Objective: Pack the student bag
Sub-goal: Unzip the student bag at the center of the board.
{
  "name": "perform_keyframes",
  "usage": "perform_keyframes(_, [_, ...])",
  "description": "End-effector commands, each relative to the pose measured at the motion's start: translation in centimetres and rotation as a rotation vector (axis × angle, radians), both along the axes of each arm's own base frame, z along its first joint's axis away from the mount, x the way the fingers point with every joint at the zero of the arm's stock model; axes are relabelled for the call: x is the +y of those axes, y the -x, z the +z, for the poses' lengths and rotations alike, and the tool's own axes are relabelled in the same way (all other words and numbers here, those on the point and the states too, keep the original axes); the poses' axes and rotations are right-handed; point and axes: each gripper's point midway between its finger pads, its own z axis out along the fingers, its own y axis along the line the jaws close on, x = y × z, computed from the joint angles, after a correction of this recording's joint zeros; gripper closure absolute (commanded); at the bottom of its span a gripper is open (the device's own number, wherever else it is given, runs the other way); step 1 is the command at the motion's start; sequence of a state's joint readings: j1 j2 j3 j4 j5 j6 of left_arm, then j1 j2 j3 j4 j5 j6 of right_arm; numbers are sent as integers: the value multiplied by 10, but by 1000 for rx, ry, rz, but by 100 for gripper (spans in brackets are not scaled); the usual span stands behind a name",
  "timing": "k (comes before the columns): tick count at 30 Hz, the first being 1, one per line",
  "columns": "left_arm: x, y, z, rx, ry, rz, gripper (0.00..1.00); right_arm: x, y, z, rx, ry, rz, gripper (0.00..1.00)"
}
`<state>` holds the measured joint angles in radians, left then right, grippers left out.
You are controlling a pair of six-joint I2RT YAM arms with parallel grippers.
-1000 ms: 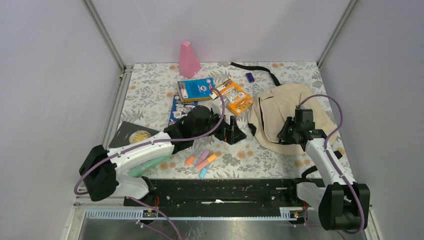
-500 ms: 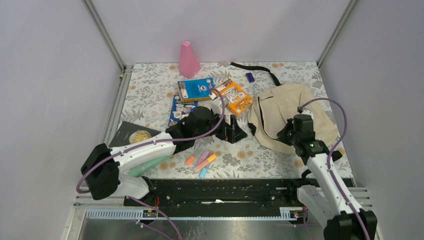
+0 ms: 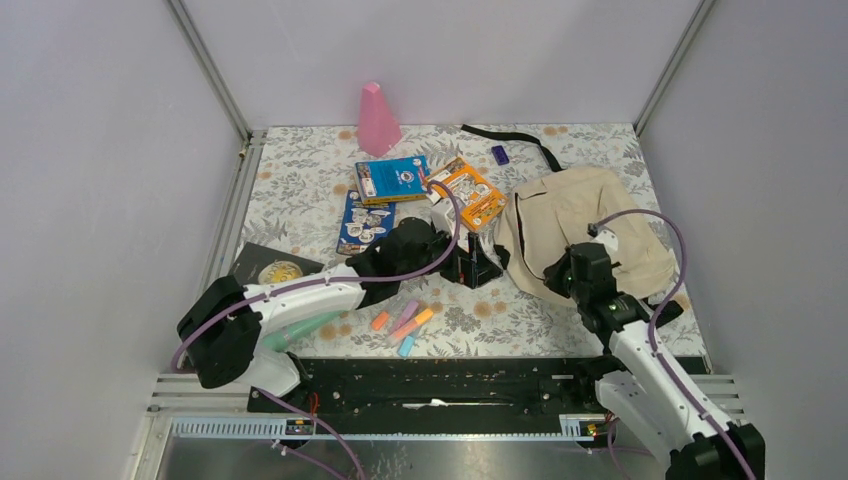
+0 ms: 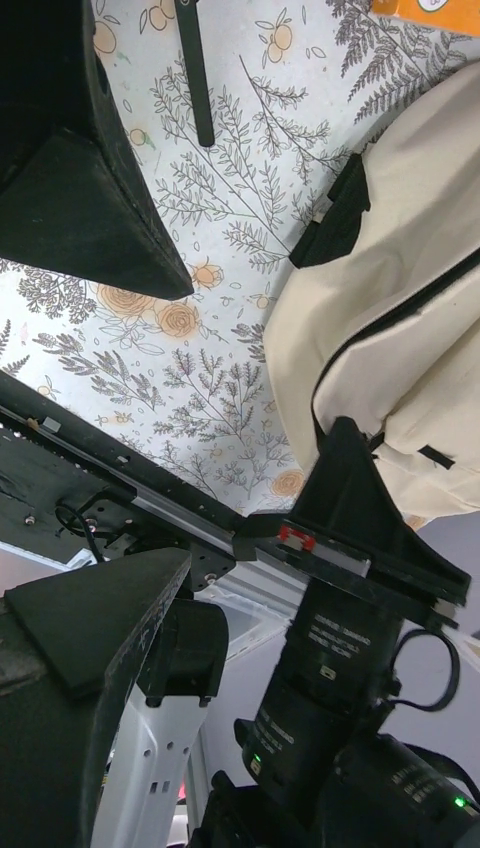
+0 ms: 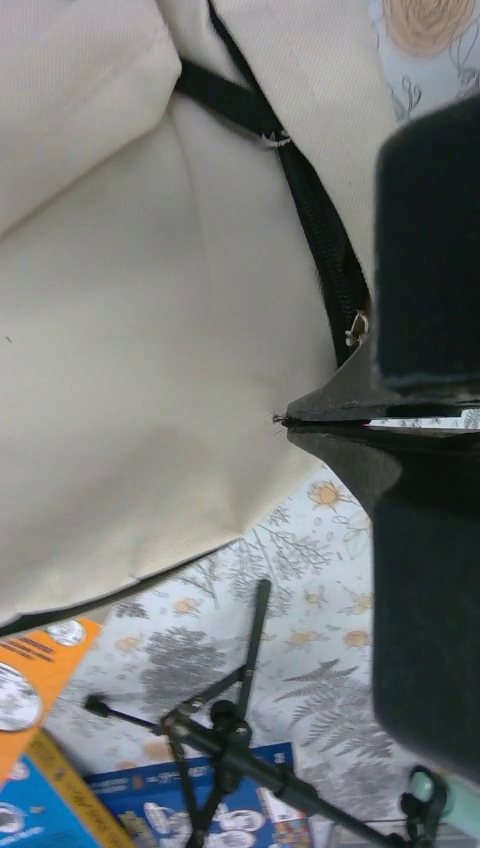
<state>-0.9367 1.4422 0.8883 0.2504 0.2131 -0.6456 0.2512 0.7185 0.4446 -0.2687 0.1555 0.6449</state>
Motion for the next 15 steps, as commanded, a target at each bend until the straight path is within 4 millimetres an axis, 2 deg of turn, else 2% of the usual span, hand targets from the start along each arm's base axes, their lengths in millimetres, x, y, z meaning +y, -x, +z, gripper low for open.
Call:
perform_keyframes(1, [-5, 1, 17, -46, 70, -14, 1, 28, -18, 30, -116, 1, 69, 100])
perform_keyframes(6, [1, 5, 10, -42, 73, -10, 1, 52, -23, 30, -159, -8, 89, 100])
perform_keyframes(10, [6, 7, 6, -45, 71, -5, 1, 73, -30, 29, -125, 47, 161, 99])
perform_keyframes(15, [15, 9, 1, -42, 61, 19, 1, 95, -30, 43, -132, 66, 276, 82])
